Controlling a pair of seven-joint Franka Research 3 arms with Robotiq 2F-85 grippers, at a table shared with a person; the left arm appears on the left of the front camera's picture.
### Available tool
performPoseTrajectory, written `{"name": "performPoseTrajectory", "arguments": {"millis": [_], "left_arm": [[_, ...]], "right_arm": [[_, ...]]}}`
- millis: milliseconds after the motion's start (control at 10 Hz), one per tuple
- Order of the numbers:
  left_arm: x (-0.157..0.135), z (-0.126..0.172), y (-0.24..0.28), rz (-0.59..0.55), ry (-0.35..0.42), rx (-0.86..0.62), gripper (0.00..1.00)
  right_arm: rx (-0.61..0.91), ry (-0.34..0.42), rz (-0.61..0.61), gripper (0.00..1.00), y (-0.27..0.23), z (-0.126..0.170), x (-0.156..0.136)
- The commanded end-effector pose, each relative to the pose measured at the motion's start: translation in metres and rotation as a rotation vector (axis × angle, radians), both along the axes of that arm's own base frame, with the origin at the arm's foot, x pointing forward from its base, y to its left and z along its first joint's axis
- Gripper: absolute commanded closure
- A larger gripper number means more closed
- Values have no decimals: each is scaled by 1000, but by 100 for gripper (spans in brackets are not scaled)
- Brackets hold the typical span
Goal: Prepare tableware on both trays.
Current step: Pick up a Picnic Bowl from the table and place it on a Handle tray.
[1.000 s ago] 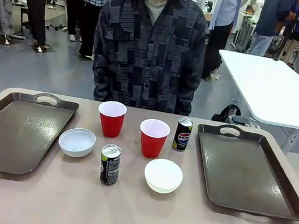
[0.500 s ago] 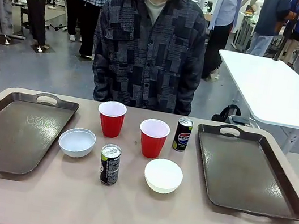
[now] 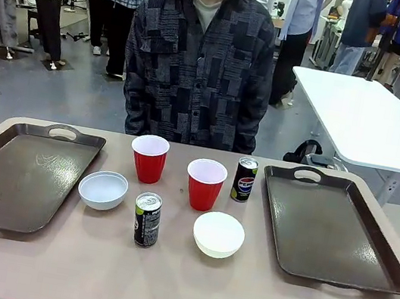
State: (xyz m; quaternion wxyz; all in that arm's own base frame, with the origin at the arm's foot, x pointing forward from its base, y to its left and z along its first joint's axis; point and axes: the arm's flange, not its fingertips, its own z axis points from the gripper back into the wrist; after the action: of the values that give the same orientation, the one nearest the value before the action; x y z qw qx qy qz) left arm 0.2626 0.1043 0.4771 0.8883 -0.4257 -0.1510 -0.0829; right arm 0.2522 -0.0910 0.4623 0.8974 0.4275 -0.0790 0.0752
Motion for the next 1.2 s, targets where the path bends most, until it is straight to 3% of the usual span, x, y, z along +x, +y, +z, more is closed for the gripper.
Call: {"name": "performPoseTrajectory", "arguments": {"millis": [0,1100], "left_arm": [[-1,-1,3,-1,-3,-17,0],[-1,-1,3,-1,-3,-17,0]], "right_arm": [[16,-8,5,0,1,2,-1],[16,-8,5,0,1,2,-1]]}}
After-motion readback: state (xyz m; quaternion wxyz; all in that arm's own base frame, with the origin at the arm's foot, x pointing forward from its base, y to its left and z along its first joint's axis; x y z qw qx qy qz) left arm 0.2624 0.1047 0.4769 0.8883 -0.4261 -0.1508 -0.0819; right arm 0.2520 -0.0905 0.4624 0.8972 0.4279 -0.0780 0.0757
